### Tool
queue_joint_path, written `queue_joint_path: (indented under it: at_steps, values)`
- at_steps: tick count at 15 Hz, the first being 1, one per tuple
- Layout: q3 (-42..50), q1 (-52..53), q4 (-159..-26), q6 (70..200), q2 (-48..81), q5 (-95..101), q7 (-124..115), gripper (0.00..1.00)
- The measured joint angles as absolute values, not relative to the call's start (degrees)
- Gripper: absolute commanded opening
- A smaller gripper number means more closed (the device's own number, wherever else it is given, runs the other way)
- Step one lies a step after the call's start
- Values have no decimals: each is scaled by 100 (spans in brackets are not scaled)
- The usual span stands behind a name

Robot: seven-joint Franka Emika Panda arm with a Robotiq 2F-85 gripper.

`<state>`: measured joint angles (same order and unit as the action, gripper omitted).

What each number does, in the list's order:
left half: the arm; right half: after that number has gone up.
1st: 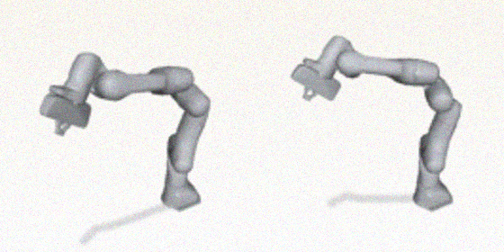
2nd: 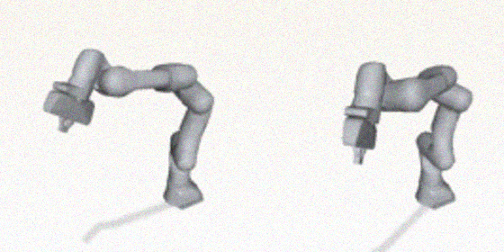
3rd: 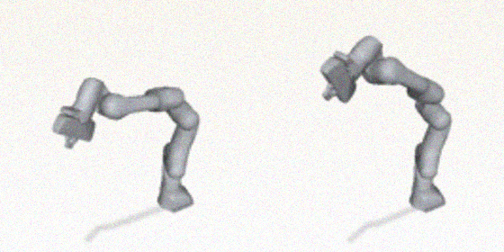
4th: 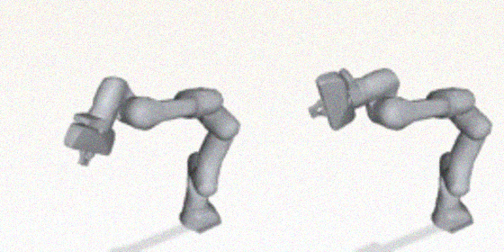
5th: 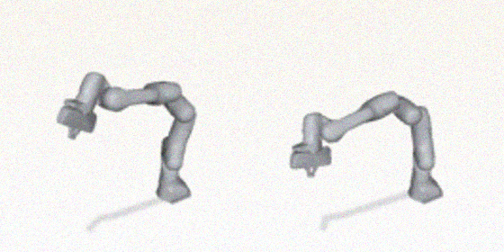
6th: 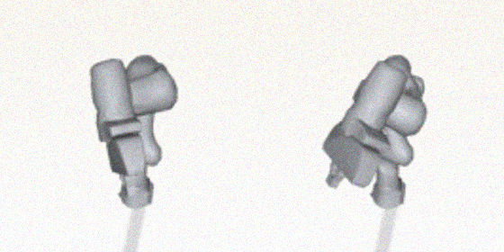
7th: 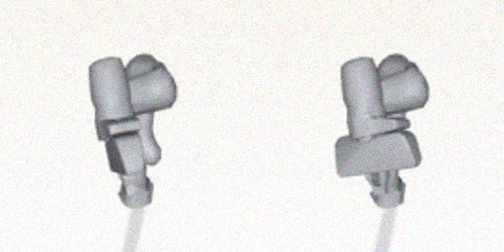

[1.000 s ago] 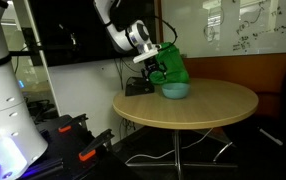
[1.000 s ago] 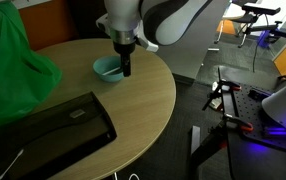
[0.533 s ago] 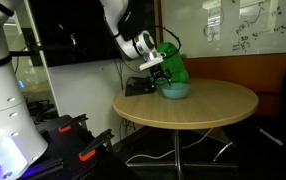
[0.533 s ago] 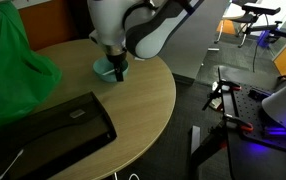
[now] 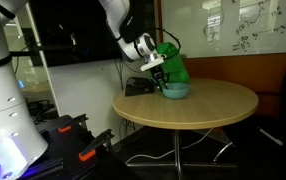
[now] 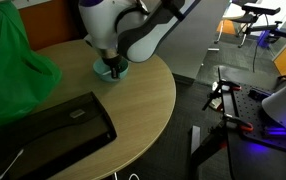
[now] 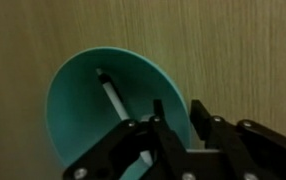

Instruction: Move the bowl slightly downward on the table

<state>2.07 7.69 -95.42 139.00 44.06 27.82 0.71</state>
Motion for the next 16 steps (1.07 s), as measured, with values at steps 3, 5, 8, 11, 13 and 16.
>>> queue_joint_path:
  at_steps: [3,5,8,11,13,16]
  values:
    - [207,774,-9538,13885,4413,2778,71,0]
    - [206,777,-9541,13869,4427,2767,72,1]
    - [199,779,-9547,13868,4423,2689,72,1]
    - [161,775,-9640,13865,4316,2460,87,1]
    - [63,753,-9866,13808,4110,2207,95,1]
    - [-230,673,-10489,13515,3583,1598,203,1]
